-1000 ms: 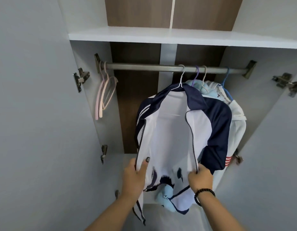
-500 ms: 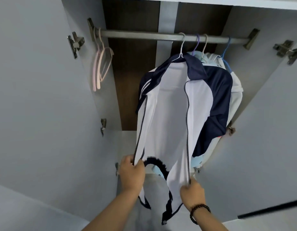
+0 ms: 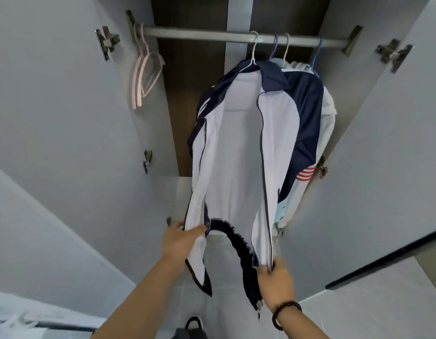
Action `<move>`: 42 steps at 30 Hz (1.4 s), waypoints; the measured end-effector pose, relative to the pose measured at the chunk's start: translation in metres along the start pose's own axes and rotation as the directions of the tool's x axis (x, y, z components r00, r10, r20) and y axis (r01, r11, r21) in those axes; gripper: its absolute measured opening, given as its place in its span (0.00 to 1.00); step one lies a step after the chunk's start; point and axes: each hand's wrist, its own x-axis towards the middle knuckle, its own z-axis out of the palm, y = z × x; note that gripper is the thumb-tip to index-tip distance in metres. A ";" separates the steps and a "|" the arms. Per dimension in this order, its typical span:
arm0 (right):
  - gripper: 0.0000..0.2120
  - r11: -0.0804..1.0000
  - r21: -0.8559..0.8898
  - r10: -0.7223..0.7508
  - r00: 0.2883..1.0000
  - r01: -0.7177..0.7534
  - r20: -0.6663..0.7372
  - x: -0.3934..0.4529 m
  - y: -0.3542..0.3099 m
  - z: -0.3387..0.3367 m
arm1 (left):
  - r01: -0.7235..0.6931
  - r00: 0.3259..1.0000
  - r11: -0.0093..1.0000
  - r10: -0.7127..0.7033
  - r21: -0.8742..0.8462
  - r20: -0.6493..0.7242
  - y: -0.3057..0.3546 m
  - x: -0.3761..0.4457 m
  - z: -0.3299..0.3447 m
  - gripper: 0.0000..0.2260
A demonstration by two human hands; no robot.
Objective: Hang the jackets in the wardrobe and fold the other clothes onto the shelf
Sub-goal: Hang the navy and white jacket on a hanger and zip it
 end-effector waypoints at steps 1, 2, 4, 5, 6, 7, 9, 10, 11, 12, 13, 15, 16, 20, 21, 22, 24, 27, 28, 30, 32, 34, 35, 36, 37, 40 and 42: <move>0.04 0.999 0.041 0.004 1.000 -0.004 -0.004 -0.004 0.003 -0.007 | 0.073 0.995 0.997 -0.074 0.020 0.064 -0.007 -0.010 0.003 0.13; 0.05 0.997 0.072 0.010 1.000 -0.011 0.009 -0.007 0.007 -0.013 | 0.131 0.986 0.991 -0.132 0.015 0.106 -0.013 -0.019 0.006 0.09; 0.07 0.989 0.144 0.028 0.996 -0.040 0.081 -0.016 0.012 -0.023 | 0.177 0.979 0.984 -0.173 -0.031 0.109 -0.026 -0.036 0.012 0.05; 0.07 0.978 0.199 0.041 0.991 -0.065 0.125 -0.020 0.014 -0.027 | 0.179 0.981 0.982 -0.173 -0.060 0.085 -0.031 -0.044 0.015 0.05; 0.05 0.964 0.249 0.052 0.985 -0.092 0.163 -0.024 0.016 -0.030 | 0.183 0.982 0.979 -0.178 -0.092 0.061 -0.036 -0.051 0.017 0.04; 0.03 0.952 0.287 0.054 0.981 -0.108 0.188 -0.028 0.017 -0.034 | 0.200 0.979 0.971 -0.196 -0.128 0.048 -0.040 -0.057 0.017 0.05; 0.02 0.929 0.354 0.033 0.977 -0.108 0.211 -0.035 0.019 -0.041 | 0.250 0.968 0.948 -0.242 -0.198 0.060 -0.047 -0.068 0.016 0.05; 0.03 0.908 0.403 0.020 0.975 -0.110 0.221 -0.038 0.020 -0.043 | 0.267 0.964 0.937 -0.257 -0.225 0.075 -0.049 -0.072 0.014 0.05; 0.03 0.882 0.455 0.016 0.973 -0.121 0.229 -0.041 0.019 -0.046 | 0.275 0.961 0.929 -0.262 -0.247 0.088 -0.051 -0.076 0.013 0.04; 0.04 0.860 0.495 0.012 0.973 -0.127 0.230 -0.043 0.020 -0.048 | 0.276 0.961 0.922 -0.259 -0.270 0.098 -0.053 -0.079 0.011 0.04; 0.04 0.850 0.512 0.009 0.976 -0.123 0.219 -0.045 0.021 -0.050 | 0.270 0.963 0.917 -0.250 -0.294 0.105 -0.054 -0.082 0.010 0.04; 0.05 0.864 0.492 0.015 0.984 -0.103 0.180 -0.049 0.025 -0.052 | 0.248 0.969 0.896 -0.219 -0.368 0.118 -0.053 -0.087 0.011 0.03; 0.06 0.873 0.479 0.020 0.988 -0.093 0.155 -0.051 0.027 -0.052 | 0.236 0.971 0.879 -0.200 -0.415 0.129 -0.052 -0.091 0.011 0.03; 0.04 0.833 0.546 0.062 0.995 -0.094 0.077 -0.057 0.028 -0.054 | 0.260 0.958 0.813 -0.148 -0.521 0.246 -0.039 -0.105 0.016 0.06; 0.04 0.808 0.581 0.068 0.995 -0.100 0.076 -0.059 0.027 -0.054 | 0.287 0.946 0.794 -0.146 -0.537 0.290 -0.035 -0.109 0.017 0.08; 0.05 0.783 0.614 0.063 0.995 -0.099 0.081 -0.061 0.025 -0.053 | 0.313 0.932 0.776 -0.139 -0.548 0.335 -0.031 -0.113 0.018 0.09; 0.04 0.757 0.651 -0.006 0.995 -0.059 0.097 -0.067 0.018 -0.049 | 0.342 0.908 0.764 -0.120 -0.547 0.401 -0.024 -0.121 0.020 0.10; 0.04 0.795 0.598 -0.205 0.974 0.106 0.100 -0.076 0.005 -0.042 | 0.366 0.875 0.782 -0.105 -0.504 0.472 -0.016 -0.131 0.028 0.07; 0.05 0.804 0.571 -0.265 0.959 0.165 0.097 -0.077 0.000 -0.040 | 0.367 0.869 0.793 -0.106 -0.487 0.483 -0.013 -0.134 0.029 0.07; 0.11 0.807 0.523 -0.367 0.927 0.276 0.076 -0.079 -0.008 -0.040 | 0.348 0.871 0.818 -0.102 -0.458 0.480 -0.006 -0.137 0.031 0.07; 0.15 0.804 0.491 -0.422 0.904 0.335 0.074 -0.079 -0.013 -0.043 | 0.318 0.874 0.844 -0.086 -0.431 0.478 0.001 -0.136 0.030 0.11; 0.14 0.807 0.497 -0.425 0.898 0.318 0.116 -0.078 -0.017 -0.046 | 0.283 0.873 0.878 -0.069 -0.387 0.482 0.007 -0.134 0.029 0.20; 0.12 0.811 0.502 -0.416 0.899 0.299 0.137 -0.076 -0.017 -0.047 | 0.265 0.871 0.894 -0.061 -0.361 0.487 0.009 -0.134 0.029 0.24; 0.11 0.816 0.503 -0.408 0.900 0.285 0.154 -0.075 -0.018 -0.048 | 0.248 0.869 0.908 -0.054 -0.338 0.492 0.010 -0.133 0.029 0.25; 0.10 0.821 0.499 -0.405 0.899 0.276 0.169 -0.075 -0.019 -0.049 | 0.233 0.867 0.920 -0.048 -0.317 0.497 0.011 -0.133 0.029 0.23; 0.03 0.828 0.503 -0.406 0.883 0.247 0.236 -0.075 -0.020 -0.048 | 0.209 0.860 0.941 -0.047 -0.266 0.508 0.014 -0.129 0.028 0.09; 0.04 0.841 0.473 -0.406 0.883 0.262 0.234 -0.075 -0.019 -0.046 | 0.215 0.850 0.945 -0.058 -0.244 0.524 0.015 -0.126 0.027 0.06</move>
